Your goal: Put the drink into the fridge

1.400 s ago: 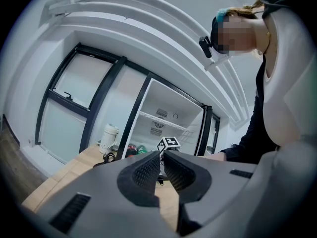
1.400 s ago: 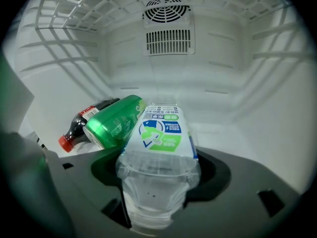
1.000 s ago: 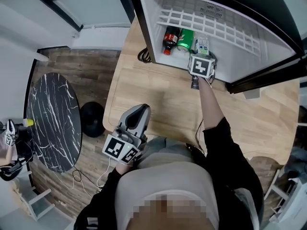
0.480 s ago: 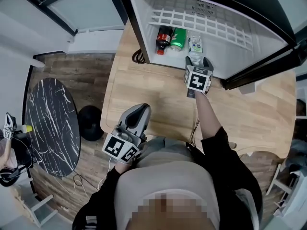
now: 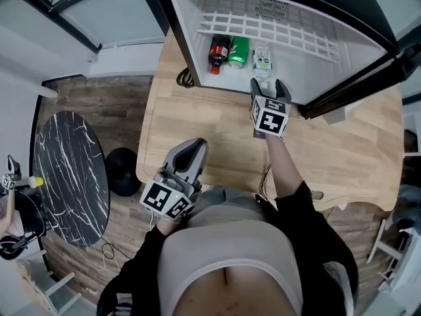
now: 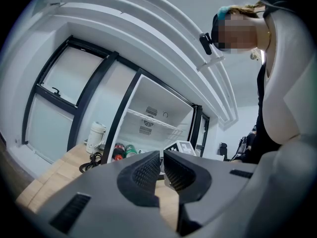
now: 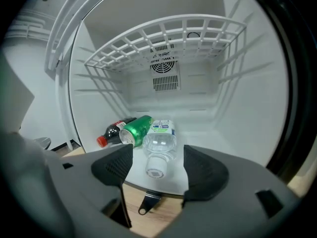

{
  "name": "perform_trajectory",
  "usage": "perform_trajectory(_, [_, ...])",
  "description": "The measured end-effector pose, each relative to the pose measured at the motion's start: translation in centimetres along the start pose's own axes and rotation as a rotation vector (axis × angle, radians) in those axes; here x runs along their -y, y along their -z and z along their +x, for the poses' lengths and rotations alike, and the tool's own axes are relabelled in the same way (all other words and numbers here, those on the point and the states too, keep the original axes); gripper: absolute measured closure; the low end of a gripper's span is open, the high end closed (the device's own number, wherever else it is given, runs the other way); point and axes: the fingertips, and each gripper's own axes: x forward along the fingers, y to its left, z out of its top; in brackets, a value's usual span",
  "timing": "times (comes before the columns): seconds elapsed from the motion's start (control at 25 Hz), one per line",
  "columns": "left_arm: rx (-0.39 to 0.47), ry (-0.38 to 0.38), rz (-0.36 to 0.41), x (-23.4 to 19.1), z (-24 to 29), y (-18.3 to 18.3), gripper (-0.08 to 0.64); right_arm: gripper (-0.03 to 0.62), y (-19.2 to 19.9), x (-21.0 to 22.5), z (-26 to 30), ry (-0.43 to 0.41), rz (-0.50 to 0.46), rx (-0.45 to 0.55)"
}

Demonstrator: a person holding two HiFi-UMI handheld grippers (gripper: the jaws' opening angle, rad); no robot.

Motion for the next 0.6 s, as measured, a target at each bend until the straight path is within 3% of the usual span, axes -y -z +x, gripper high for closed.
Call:
perform_trajectory(0.36, [0.005, 0.056, 0.001, 1.0, 1.3, -0.2, 0.531, 0.385, -2.4, -0.4, -5.2, -0.029, 0.035, 0.098])
perform_trajectory(0.6, [0.007, 0.091, -0.002, 1.8, 2.2, -0.1, 0.531, 0.407, -3.4, -0.3, -8.7, -0.035, 0.051, 0.144])
